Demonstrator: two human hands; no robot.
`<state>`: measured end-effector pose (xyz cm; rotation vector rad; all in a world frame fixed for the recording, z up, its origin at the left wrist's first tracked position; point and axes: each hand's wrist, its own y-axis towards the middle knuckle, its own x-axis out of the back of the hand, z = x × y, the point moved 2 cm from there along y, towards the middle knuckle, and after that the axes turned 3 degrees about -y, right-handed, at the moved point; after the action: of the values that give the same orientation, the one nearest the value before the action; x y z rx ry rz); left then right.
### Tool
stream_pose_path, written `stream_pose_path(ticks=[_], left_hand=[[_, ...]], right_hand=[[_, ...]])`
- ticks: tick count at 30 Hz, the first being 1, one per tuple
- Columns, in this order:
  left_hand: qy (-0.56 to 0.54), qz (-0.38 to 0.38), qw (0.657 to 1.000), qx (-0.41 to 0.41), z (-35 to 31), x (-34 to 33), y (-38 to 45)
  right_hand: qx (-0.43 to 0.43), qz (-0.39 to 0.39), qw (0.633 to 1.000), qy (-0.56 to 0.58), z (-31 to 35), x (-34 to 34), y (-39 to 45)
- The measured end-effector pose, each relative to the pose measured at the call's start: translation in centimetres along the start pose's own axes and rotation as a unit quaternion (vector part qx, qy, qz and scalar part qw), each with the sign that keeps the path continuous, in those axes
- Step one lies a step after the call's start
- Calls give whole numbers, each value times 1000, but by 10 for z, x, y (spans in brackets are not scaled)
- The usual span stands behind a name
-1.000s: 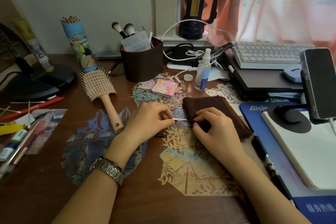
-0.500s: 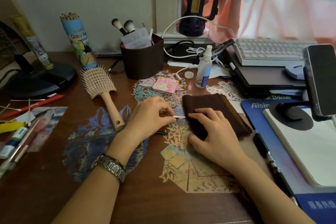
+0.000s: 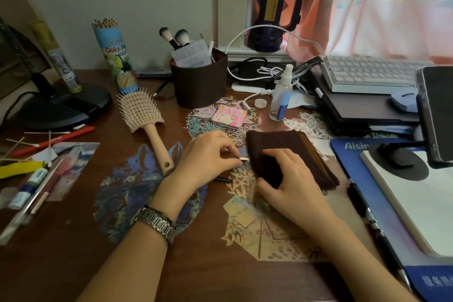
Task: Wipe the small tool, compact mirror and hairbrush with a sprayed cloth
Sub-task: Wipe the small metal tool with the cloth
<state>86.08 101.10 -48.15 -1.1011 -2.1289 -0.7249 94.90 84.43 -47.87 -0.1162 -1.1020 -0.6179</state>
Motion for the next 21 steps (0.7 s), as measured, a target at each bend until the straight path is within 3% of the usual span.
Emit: stream_pose_path(ticks=[21], left_hand=[[-12, -24, 999, -24, -6, -16, 7]], right_hand=[[25, -8, 1000, 3, 1, -3, 1]])
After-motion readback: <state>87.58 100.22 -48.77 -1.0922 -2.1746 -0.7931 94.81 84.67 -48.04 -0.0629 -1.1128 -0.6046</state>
